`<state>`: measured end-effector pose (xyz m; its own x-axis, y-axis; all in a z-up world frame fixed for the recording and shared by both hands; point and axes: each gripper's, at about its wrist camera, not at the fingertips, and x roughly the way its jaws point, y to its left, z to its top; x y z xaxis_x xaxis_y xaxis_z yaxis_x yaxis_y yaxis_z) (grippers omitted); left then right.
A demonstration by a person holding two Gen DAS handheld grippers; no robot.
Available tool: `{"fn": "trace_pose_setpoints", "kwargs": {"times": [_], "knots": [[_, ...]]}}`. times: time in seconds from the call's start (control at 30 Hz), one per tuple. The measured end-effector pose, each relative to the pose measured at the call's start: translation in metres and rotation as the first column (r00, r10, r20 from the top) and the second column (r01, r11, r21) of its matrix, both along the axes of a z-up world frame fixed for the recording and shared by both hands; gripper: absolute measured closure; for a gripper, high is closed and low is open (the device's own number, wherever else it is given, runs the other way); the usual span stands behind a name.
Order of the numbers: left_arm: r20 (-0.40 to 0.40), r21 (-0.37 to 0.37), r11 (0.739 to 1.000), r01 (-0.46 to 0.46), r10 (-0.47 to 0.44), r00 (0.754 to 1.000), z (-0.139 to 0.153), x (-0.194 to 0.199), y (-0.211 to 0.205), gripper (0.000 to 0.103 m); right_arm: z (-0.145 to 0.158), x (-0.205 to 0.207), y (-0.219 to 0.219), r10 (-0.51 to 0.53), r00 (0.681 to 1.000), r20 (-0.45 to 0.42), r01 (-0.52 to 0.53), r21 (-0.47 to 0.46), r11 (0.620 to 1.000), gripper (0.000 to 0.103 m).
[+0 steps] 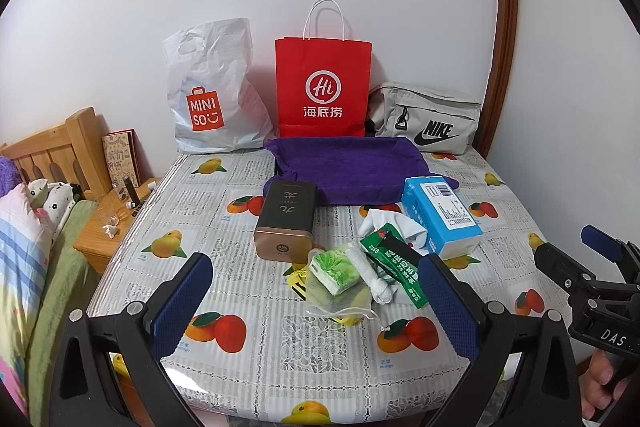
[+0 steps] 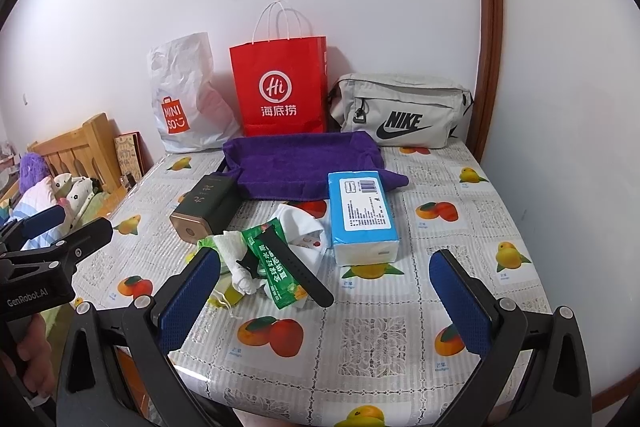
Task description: Organize soft objects
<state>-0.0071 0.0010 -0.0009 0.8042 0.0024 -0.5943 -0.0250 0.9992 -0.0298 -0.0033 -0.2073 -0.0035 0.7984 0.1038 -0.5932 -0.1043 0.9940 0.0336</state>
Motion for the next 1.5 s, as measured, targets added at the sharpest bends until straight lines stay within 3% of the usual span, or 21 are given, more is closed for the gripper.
{"fn": "trace_pose_setpoints", "kwargs": {"times": [1.5], "knots": [[0.000, 0.007, 1.000, -0.003, 0.003, 1.000, 0.0012, -0.0004, 0.0018, 0.000, -0.0019, -0.0001, 0.0038, 0.008, 1.000, 0.011, -0.008, -0.005, 1.000, 0.000]]}}
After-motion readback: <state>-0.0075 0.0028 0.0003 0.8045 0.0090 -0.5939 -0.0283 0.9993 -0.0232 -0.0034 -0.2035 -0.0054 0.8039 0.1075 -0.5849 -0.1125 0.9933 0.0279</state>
